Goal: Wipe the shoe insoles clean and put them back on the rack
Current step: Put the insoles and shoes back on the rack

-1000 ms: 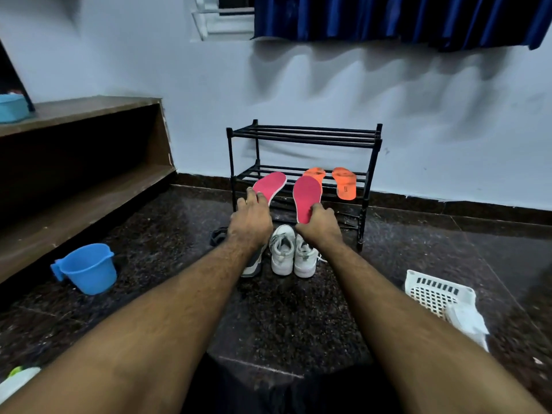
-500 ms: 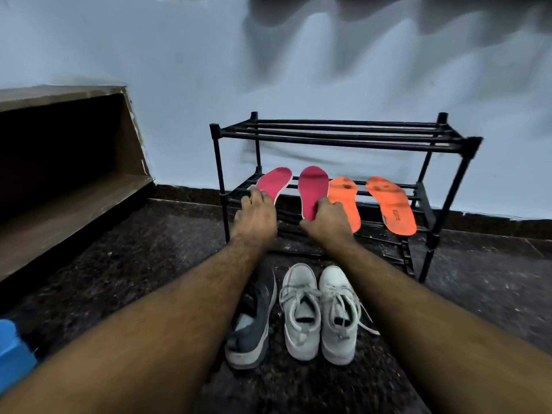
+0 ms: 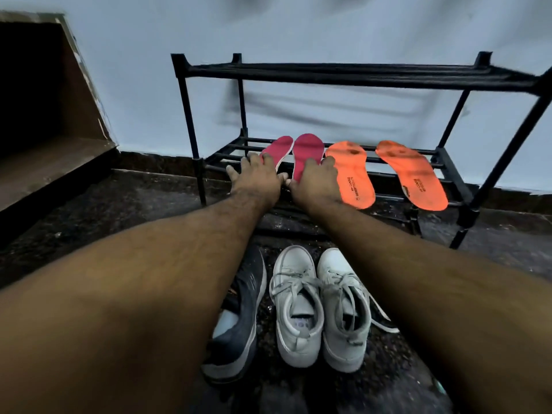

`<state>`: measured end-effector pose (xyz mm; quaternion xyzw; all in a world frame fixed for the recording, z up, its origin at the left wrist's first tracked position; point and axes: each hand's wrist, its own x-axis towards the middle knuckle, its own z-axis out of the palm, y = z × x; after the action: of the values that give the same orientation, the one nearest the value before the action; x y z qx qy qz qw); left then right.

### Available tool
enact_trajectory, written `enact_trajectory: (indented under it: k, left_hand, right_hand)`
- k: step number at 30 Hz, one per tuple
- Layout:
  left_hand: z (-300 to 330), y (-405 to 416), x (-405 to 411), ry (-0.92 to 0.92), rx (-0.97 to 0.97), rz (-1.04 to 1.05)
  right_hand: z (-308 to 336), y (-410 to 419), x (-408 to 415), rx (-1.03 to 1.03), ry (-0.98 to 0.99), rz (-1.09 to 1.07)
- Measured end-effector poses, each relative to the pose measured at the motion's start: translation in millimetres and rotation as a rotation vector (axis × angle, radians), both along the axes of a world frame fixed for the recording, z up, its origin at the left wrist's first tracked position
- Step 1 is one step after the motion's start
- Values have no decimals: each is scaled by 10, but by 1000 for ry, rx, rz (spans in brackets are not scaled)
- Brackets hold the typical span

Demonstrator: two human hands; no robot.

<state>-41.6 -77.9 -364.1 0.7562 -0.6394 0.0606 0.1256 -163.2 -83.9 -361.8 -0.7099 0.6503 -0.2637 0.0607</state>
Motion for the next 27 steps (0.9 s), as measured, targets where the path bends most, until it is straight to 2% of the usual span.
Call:
enact_trajectory:
  k: [2,8,11,15,19,22,27]
  left_hand:
    - [57,178,-18,45,-22,11]
    - [-100,1146,-225,-104,-131,-124]
    - [-383,1641,-422,-79,-54,-205]
    - [-850,2228,-739,-47,184,-341]
    - [-1138,2460,-901,-14,210,-265]
    - [-1285,2451,-945,74,224,-226]
    - [-1492,2407,-965,175,219,-181]
  right_hand:
    - [41,148,-99,-38,-14,12]
    - [-50,1006,-539,-64,24,13]
    - [-331,1534,-716,-26,64,-3]
    - [-731,2028,-850,-5,145,-29]
    - [-1104,2262,-942,66,209,14]
    - [-1373,2281,-1002,76,345,85]
    - [-1440,2151,-885,97,316,5]
